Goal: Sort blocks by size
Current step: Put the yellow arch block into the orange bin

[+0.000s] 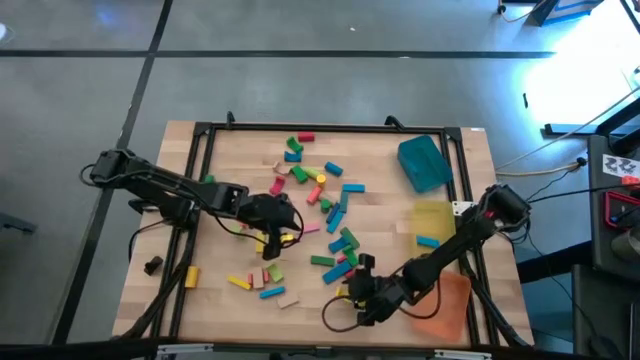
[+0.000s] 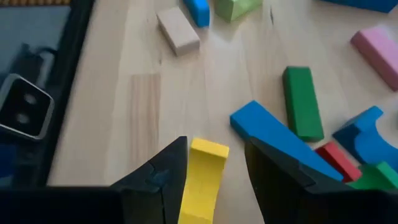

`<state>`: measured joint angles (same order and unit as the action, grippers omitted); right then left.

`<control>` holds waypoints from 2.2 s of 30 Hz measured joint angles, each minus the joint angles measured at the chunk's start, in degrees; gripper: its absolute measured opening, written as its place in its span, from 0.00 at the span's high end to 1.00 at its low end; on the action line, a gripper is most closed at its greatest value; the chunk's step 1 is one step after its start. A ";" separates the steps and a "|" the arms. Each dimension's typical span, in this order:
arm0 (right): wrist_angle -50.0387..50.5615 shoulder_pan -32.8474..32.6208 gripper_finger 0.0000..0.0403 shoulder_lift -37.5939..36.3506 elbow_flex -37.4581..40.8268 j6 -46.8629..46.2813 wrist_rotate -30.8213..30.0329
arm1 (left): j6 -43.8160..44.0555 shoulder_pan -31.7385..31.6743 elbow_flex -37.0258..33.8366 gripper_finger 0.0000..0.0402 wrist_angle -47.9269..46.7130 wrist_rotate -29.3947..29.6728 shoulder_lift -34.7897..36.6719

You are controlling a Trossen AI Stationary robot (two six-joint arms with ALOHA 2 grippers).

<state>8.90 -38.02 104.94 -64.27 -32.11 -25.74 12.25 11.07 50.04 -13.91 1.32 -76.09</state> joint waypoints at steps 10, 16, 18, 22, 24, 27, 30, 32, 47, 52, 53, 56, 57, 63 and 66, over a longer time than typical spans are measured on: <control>0.07 0.36 0.59 3.68 -1.95 -5.01 3.48 | -0.23 2.73 0.02 0.64 -0.50 0.00 -0.02; -0.60 0.68 0.59 3.70 -1.95 -5.20 7.61 | -0.66 2.97 0.02 0.64 -0.44 -0.02 -0.02; -0.41 0.67 0.59 3.70 -1.95 -6.65 7.40 | -0.66 2.95 0.02 0.64 -0.46 -0.02 -0.02; 0.29 0.66 0.59 3.70 -1.92 -9.52 7.32 | -0.74 2.95 0.02 0.64 -0.46 -0.01 -0.02; 0.25 0.66 0.59 3.70 -1.92 -9.65 7.34 | -1.20 2.95 0.02 0.64 -0.46 0.00 -0.02; 0.22 0.66 0.59 3.70 -1.92 -9.65 7.37 | -2.08 2.95 0.02 0.64 -0.46 0.00 -0.02; 0.18 0.66 0.59 3.70 -1.92 -9.71 7.37 | -2.08 2.95 0.02 0.64 -0.46 0.00 -0.02; 0.18 0.68 0.59 3.70 -1.92 -9.78 8.25 | -2.05 2.95 0.02 0.64 -0.46 -0.02 -0.02; -0.22 5.84 0.38 3.70 -1.88 -10.07 20.91 | -2.48 2.95 0.04 0.64 -0.52 0.00 -0.02; 0.35 5.79 0.33 3.70 -1.88 -9.71 20.39 | -2.49 2.95 0.04 0.64 -0.52 0.00 -0.02; 0.51 5.79 0.32 3.70 -1.88 -9.65 20.23 | -2.52 2.95 0.04 0.64 -0.52 -0.01 -0.02; 1.52 5.79 0.32 3.70 -1.88 -9.63 20.38 | -2.62 2.95 0.04 0.64 -0.52 0.00 -0.02; 1.84 5.79 0.32 3.70 -1.88 -9.62 20.37 | -2.62 2.95 0.04 0.64 -0.52 0.00 -0.02; 4.55 5.79 0.32 3.70 -1.86 -9.41 17.55 | -2.62 2.95 0.04 0.64 -0.52 -0.01 -0.02; 4.57 5.79 0.32 3.70 -1.86 -9.41 17.16 | -2.62 2.93 0.04 0.64 -0.52 0.00 -0.02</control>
<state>13.47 -32.23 108.64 -66.13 -41.52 -8.58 9.63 14.00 50.09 -14.44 1.32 -76.12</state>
